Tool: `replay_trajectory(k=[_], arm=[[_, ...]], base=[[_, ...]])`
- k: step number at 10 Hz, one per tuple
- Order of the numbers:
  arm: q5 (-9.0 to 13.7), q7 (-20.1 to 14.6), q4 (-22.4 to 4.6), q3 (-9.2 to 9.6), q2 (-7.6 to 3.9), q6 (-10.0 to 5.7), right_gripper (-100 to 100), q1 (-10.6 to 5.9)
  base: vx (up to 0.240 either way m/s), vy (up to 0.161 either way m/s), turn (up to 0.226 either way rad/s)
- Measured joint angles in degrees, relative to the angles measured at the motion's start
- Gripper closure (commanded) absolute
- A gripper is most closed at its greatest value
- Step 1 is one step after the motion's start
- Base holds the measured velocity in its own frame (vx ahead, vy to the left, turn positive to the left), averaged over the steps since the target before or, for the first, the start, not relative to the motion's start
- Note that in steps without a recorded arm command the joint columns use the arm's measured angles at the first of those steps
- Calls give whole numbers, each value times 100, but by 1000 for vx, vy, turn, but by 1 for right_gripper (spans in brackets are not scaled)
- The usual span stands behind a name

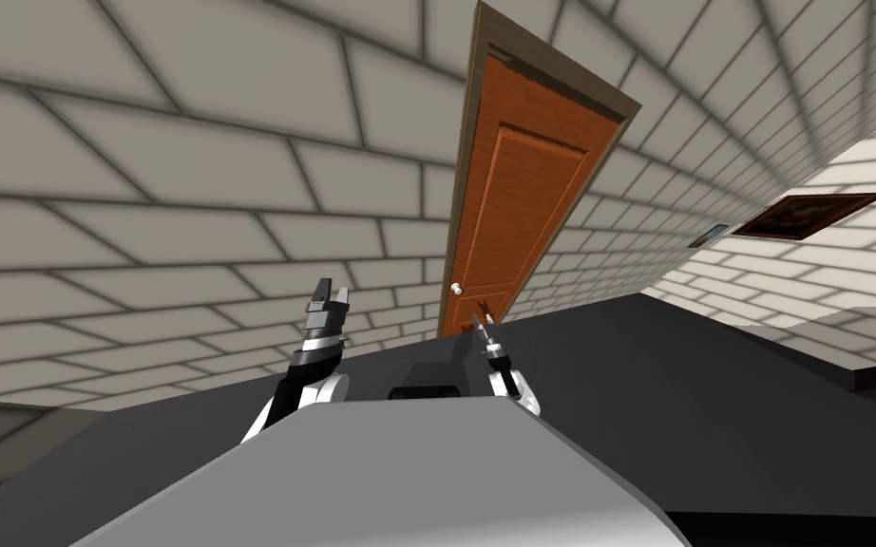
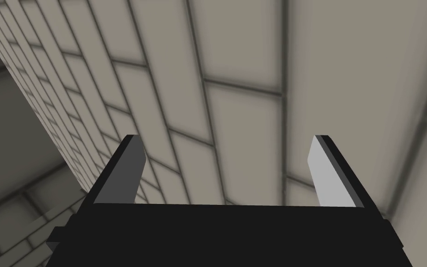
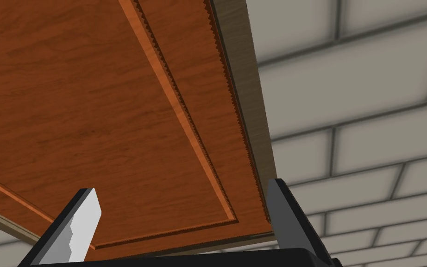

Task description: Pull the door open

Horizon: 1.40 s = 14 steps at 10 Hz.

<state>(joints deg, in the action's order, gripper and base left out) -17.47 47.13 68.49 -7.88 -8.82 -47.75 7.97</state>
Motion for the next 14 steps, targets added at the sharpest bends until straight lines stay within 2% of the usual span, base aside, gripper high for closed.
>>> replay_trajectory(k=[4, 9, 13, 14], arm=[[-180, 357, -676, -46, -49, -134, -100, -246], [-390, 739, -1322, -81, -98, -243, -100, -458], [-552, 1077, -1980, -129, -136, -390, -100, -685], [-610, 1155, -2052, -125, -140, -375, -100, -710]], base=[[95, -4, 9], [84, -9, 8], [105, -4, 9], [104, 1, 8]])
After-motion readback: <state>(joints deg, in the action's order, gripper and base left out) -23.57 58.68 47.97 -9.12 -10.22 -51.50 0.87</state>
